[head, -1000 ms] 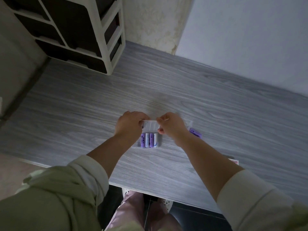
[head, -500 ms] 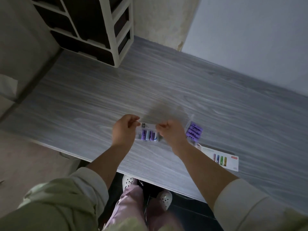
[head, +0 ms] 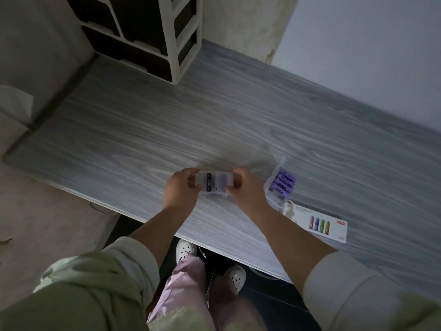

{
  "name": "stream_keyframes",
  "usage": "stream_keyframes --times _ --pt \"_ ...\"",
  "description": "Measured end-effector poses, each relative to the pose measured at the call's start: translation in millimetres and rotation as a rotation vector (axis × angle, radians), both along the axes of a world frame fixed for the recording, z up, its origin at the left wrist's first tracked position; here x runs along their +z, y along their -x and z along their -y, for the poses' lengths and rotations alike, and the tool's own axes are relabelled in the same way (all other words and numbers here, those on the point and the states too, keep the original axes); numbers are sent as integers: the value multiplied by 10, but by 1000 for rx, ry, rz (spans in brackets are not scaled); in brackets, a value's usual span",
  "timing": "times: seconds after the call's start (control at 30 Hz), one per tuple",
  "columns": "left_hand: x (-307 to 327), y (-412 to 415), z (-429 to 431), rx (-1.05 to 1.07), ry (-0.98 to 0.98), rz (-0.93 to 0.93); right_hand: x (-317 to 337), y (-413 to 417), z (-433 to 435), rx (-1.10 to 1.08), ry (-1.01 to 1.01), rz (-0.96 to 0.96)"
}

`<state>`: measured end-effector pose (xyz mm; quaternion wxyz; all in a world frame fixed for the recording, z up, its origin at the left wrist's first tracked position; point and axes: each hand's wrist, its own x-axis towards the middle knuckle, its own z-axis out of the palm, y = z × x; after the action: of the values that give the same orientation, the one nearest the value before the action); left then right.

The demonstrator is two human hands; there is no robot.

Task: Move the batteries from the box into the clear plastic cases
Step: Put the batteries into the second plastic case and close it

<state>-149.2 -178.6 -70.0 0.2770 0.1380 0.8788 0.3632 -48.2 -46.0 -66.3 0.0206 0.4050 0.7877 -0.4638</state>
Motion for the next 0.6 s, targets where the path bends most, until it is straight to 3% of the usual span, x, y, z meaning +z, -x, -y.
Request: stream_keyframes --times 0.27,0.6 --pt "-36 -8 -9 -26 57 -99 -65 -9 -27 -41 48 11" --pt "45 -9 -111 66 57 13 -97 24 40 -126 42 -6"
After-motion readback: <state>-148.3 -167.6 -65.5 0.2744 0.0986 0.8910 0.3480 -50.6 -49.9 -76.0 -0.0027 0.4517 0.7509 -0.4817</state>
